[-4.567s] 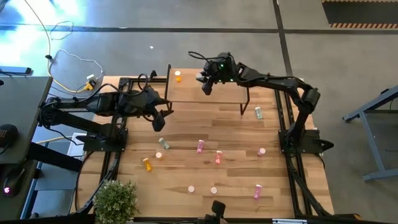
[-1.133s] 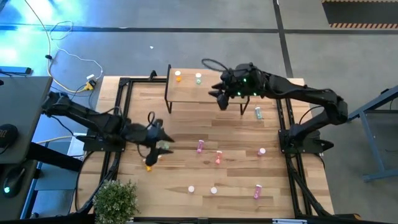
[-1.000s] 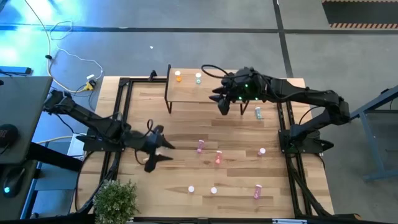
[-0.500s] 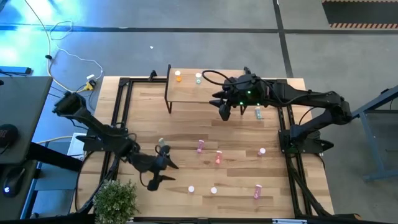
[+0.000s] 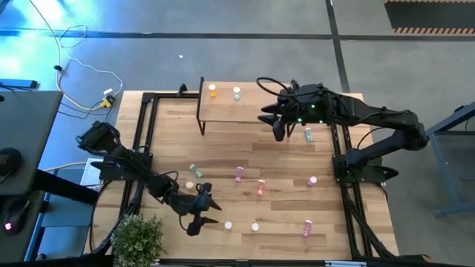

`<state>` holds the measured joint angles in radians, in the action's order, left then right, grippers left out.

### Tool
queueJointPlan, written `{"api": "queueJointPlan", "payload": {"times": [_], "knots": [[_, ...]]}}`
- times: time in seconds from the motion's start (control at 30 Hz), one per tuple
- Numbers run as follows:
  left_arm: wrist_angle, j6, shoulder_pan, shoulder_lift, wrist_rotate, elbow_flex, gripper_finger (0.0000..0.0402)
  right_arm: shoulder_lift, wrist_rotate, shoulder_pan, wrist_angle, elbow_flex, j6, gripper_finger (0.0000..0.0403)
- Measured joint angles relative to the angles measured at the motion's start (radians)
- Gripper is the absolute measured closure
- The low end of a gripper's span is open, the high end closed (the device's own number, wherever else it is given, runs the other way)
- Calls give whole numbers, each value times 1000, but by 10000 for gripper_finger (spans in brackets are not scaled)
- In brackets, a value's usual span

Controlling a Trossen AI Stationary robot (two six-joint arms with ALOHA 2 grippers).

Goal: Pick and place medicine bottles onto shelf by color
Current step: Put the bottom left pink pill bottle on the shelf

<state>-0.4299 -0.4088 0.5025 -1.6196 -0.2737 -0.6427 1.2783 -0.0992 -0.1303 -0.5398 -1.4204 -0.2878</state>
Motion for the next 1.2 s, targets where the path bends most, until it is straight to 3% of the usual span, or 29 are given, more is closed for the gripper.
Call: {"api": "queueJointPlan", "payload": {"times": [0.73, 1.2], "knots": [[-275, -52, 23, -252, 18, 0, 183, -10, -1, 0, -2, 0, 19, 245], [-211, 19, 3, -257, 11, -66, 183, -9, -1, 0, -2, 0, 27, 245]]}}
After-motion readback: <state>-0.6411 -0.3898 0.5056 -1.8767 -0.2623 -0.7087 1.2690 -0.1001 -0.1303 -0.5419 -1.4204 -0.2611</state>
